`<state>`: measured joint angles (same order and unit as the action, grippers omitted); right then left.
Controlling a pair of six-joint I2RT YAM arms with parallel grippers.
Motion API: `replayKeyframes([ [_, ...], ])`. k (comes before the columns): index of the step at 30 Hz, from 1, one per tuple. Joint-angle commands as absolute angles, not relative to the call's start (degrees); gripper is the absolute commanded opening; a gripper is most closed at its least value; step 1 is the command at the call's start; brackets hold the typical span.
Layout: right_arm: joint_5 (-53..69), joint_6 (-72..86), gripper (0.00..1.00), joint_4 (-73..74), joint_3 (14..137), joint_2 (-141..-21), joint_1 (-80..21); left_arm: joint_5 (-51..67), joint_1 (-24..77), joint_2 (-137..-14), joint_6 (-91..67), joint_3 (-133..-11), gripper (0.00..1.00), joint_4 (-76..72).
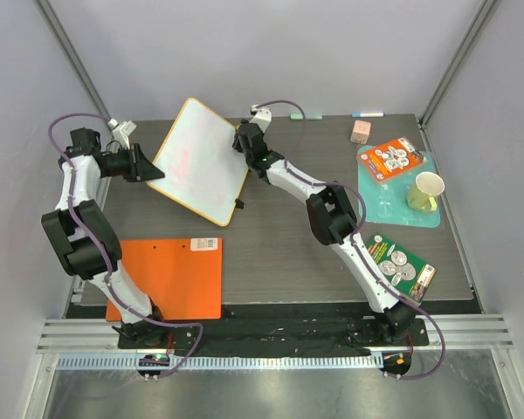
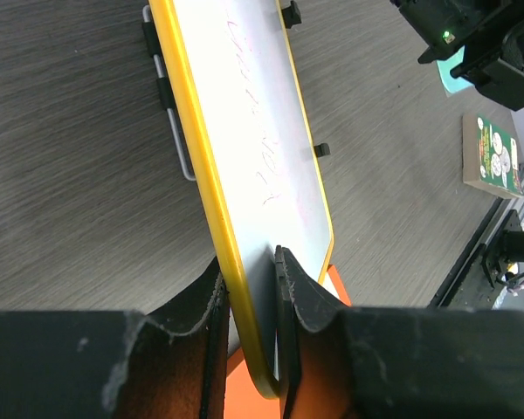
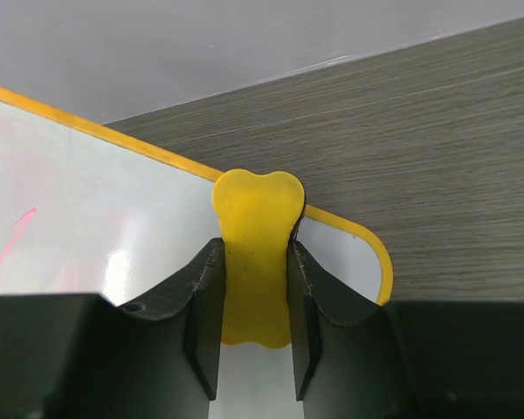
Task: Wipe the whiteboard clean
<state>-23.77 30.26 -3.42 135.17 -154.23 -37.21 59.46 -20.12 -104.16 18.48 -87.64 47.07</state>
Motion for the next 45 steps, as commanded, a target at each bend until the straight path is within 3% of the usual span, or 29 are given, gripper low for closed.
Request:
replayKeyframes([
  [1, -18.3, 23.2, 0.01, -3.7, 131.3, -151.3, -46.3, 60.9, -18.1, -101.2, 25.2, -88.6, 0.0, 48.1],
  [6, -17.1, 21.4, 0.01, -1.3, 129.7, -148.4, -50.5, 59.9, -18.1, -100.8, 25.5, -88.4, 0.0, 48.3],
  [11, -18.8, 25.9, 0.01, 3.7, 117.8, -141.9, -50.8, 59.5, -18.1, -100.5, 25.7, -88.2, 0.0, 48.5],
  [18, -8.2, 27.2, 0.01, 2.4, 97.6, -132.5, -50.9, 59.6, -18.1, -100.2, 24.3, -87.4, 0.0, 47.3],
  [34, -21.6, 31.6, 0.02, 21.8, 82.3, -114.2, -44.6, 57.4, -18.2, -98.3, 23.7, -85.7, 0.0, 46.5],
  [39, -20.8, 30.9, 0.22, 25.1, 80.7, -113.4, -44.5, 57.2, -18.2, -98.2, 23.4, -85.9, 0.0, 46.9],
  [40, -20.6, 30.8, 0.31, 25.4, 80.7, -113.4, -44.5, 57.2, -18.2, -98.1, 23.5, -85.7, 0.0, 46.9],
  [43, -20.2, 30.8, 0.46, 26.4, 80.9, -112.8, -44.6, 57.0, -18.1, -97.8, 23.4, -85.5, 0.0, 46.9],
  [45, -20.7, 31.0, 0.5, 26.6, 80.8, -112.0, -44.6, 57.0, -18.2, -97.9, 23.4, -85.4, 0.0, 47.1],
])
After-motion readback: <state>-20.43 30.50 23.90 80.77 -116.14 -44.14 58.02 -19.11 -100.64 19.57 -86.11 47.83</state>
